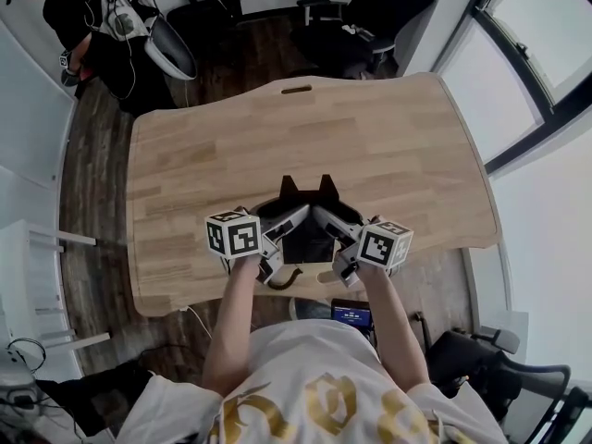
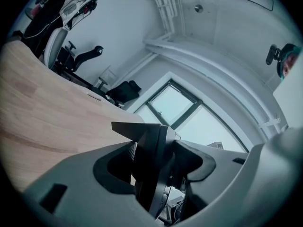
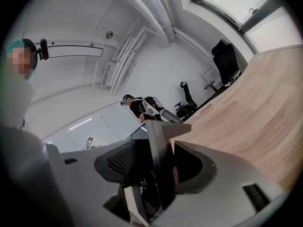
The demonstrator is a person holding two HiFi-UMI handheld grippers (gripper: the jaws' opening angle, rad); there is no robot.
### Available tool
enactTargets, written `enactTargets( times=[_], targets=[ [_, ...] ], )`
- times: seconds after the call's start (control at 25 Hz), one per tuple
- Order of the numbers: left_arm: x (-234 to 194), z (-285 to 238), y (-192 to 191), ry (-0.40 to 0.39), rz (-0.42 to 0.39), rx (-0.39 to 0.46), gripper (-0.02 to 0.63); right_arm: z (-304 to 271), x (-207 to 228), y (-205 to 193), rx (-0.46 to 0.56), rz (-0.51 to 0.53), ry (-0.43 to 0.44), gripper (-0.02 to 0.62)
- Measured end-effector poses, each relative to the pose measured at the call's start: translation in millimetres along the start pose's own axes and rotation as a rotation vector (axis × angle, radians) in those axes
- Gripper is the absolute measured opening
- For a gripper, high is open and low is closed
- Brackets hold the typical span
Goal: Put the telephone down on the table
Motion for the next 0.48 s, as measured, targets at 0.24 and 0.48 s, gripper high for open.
enactTargets(
  times=[0.24,0.48],
  targets=[
    [-18,-8,-5,0.009,0.033,-0.006,0.241,-9,18,-5,-0.031,-0.020,-0.010,0.230],
    [-40,-20,-3,0.021,0.068,-0.010,0.241,-23,39,-4,-0.060,-0.042,-0.019,0.231]
  ],
)
Point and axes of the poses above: the fingertips, and each gripper's own axes: z backward along the fingers, x to its right, y out of its top, the point moved 4 cm from there along z, backward along the fingers
